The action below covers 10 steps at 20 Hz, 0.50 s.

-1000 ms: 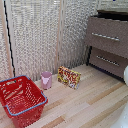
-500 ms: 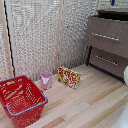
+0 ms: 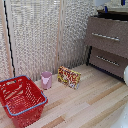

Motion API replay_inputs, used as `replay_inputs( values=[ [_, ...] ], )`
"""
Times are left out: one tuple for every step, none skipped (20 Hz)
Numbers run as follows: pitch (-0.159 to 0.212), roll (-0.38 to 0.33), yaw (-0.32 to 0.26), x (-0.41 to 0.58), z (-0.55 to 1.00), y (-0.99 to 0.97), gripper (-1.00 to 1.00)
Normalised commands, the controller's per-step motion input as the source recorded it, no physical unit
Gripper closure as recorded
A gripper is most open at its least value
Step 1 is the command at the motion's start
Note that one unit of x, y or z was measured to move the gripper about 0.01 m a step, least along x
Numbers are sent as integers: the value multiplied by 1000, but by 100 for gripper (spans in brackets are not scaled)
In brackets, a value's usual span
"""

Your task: Transport the gripper mindfully toward the orange-red bowl and clasp it to elevate with ease. Ensure your robot's arm aligns efficiently with the top drawer's opening. Carefully slide the orange-red bowl into the designated spot with precision. After confirmation, withdraw the gripper gently. Close the drawer smoothly by transitioning the gripper to its handle.

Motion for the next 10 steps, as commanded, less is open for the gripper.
replay_inputs(
  values=[
    [136, -375, 80, -3, -171, 237, -100],
    [141, -375, 76, -17, -169, 249, -100],
    [144, -375, 71, -20, -183, 271, -100],
    [146, -375, 69, -23, -200, 297, -100],
    [147, -375, 65, -26, -214, 314, -100],
    [147, -375, 62, -20, -240, 337, -100],
    [147, -374, 59, -17, -263, 363, -100],
    [145, -371, 57, -9, -277, 374, -100],
    [143, -370, 56, -3, -286, 383, -100],
    [130, -363, 47, 0, -340, 423, -100]
  ],
)
